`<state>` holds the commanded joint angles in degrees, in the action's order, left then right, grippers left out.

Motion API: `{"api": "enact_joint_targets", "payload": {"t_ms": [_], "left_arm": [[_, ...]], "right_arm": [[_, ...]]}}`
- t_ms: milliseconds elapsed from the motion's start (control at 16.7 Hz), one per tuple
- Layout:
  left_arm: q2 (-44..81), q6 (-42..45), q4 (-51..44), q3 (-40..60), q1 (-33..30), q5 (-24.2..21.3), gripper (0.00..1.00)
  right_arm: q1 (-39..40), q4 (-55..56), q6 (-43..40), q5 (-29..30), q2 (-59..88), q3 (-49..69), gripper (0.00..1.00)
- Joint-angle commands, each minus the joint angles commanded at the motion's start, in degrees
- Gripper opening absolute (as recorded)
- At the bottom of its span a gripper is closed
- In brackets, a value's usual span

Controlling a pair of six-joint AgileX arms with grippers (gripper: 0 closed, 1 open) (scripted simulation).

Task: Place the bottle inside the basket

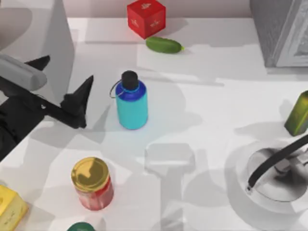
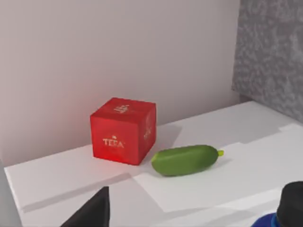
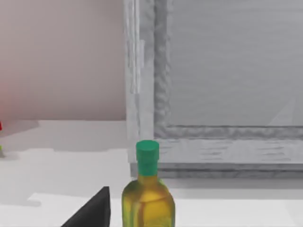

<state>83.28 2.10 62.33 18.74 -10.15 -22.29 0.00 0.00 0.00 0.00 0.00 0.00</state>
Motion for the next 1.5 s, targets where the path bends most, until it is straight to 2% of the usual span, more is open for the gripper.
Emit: {"api": "enact_joint_targets", "payload": {"t_ms": [300, 600, 1020, 1500], "left_arm": [[26.6, 1.3, 18.8, 5.6, -2.7, -6.2, 1.00], [40.5, 2.2, 29.3, 6.8, -3.9, -10.3, 1.00], [41.6, 2.3, 30.0, 6.6, -3.8, -10.7, 1.00], [40.3, 2.2, 21.4, 14.2, -6.3, -8.4, 1.00]], "right_arm": [[0.0, 0.0, 0.0, 0.0, 0.0, 0.0, 1.00], [0.0, 0.0, 0.0, 0.0, 0.0, 0.0, 1.00], [0.0, 0.0, 0.0, 0.0, 0.0, 0.0, 1.00], [0.0, 0.0, 0.0, 0.0, 0.0, 0.0, 1.00]]}}
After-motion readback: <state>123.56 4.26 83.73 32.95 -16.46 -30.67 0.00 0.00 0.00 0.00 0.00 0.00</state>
